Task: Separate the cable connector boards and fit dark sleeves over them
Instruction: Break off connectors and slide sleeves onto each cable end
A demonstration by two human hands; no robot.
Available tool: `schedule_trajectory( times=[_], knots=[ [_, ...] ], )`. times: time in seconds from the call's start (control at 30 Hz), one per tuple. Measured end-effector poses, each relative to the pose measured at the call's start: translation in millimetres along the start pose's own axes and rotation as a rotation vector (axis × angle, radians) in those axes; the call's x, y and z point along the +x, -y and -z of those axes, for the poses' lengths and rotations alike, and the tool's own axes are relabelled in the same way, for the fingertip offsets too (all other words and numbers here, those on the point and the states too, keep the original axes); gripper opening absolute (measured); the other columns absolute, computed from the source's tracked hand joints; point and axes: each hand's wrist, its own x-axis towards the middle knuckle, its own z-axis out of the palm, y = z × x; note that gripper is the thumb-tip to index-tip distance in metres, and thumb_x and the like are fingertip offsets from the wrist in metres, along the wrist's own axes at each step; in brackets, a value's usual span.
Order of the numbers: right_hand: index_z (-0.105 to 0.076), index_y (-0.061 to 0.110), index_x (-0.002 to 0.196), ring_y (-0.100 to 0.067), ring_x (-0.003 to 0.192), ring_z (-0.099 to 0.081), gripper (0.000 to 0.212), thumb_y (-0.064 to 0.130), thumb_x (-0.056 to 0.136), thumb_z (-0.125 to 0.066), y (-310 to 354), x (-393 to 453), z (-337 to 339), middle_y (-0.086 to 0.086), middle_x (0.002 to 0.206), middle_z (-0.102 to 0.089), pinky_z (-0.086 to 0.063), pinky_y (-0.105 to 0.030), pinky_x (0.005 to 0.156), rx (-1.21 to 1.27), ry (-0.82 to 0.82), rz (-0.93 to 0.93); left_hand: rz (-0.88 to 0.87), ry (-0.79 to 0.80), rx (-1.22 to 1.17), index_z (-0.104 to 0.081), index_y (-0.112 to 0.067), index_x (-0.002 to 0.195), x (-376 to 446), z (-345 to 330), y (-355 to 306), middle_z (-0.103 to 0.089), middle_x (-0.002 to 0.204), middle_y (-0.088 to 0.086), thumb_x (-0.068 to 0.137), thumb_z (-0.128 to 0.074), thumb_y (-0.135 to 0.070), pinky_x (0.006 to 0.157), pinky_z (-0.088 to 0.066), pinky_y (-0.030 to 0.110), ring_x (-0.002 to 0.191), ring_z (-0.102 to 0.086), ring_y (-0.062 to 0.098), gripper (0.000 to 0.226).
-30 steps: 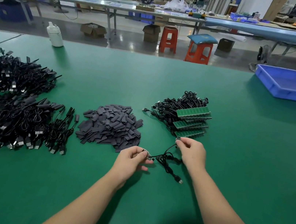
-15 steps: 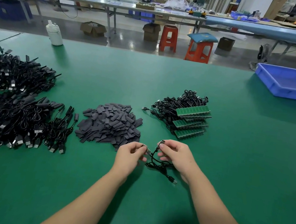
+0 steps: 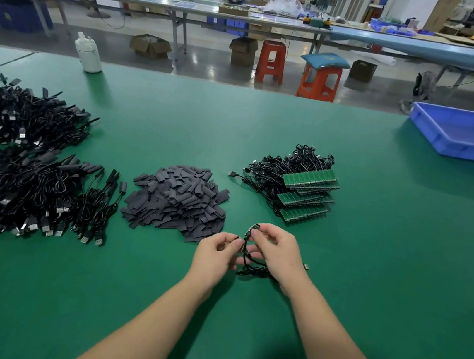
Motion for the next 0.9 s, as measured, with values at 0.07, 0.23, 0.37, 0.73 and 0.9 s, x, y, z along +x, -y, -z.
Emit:
schedule_trajectory(
  times=[0.07, 0.23, 0.37, 0.73, 0.9],
  knots=[
    [-0.065, 0.009, 0.098, -0.010, 0.069, -0.070, 0.005, 0.007, 0.096, -0.061, -1, -1, 1, -0.002, 0.085, -0.068, -0.059, -0.024, 0.069, -0.011, -0.002, 0.015, 0.038, -0.042, -0.054, -0.064, -0.003, 0.092, -1, -3, 1, -0.070, 0.076, 0.003, 0.096, -0.059, -0.010, 0.054, -0.050, 0.021, 0.072, -0.074, 0.022, 0.009],
    [-0.064, 0.011, 0.097, -0.010, 0.065, -0.071, 0.004, 0.013, 0.096, -0.061, -5, 2, 9, -0.003, 0.081, -0.070, -0.058, -0.029, 0.069, -0.148, -0.148, 0.009, -0.097, -0.191, 0.126, -0.071, -0.018, 0.082, 0, 0, 8, -0.072, 0.077, 0.001, 0.093, -0.065, -0.018, 0.075, -0.050, 0.029, 0.075, -0.063, 0.012, 0.012],
    [-0.065, 0.015, 0.102, -0.016, 0.062, -0.071, 0.008, 0.017, 0.094, -0.064, -8, 3, 11, -0.003, 0.073, -0.071, -0.061, -0.035, 0.070, -0.187, -0.162, -0.022, -0.249, -0.090, 0.235, -0.073, -0.026, 0.082, -3, 2, 7, -0.072, 0.080, -0.013, 0.091, -0.067, -0.018, 0.069, -0.046, 0.018, 0.071, -0.059, 0.001, 0.013],
    [-0.056, 0.016, 0.136, -0.003, 0.061, -0.068, 0.038, 0.027, 0.100, -0.052, -4, 8, 9, 0.012, 0.079, -0.073, -0.049, -0.017, 0.065, -0.470, -0.075, -0.054, -0.427, -0.071, 0.454, -0.070, -0.033, 0.084, -13, -2, 1, -0.069, 0.080, -0.020, 0.090, -0.067, -0.019, 0.069, -0.045, 0.014, 0.075, -0.061, 0.003, 0.016],
    [-0.066, 0.026, 0.122, -0.009, 0.088, -0.067, 0.034, 0.043, 0.102, -0.043, -1, 1, 16, 0.005, 0.081, -0.073, -0.052, -0.035, 0.089, -0.501, 0.064, 0.052, -0.227, -0.030, 0.176, -0.072, -0.016, 0.089, -9, -4, -2, -0.071, 0.069, -0.003, 0.089, -0.068, -0.008, 0.061, -0.046, 0.015, 0.059, -0.061, 0.006, 0.009]
  ],
)
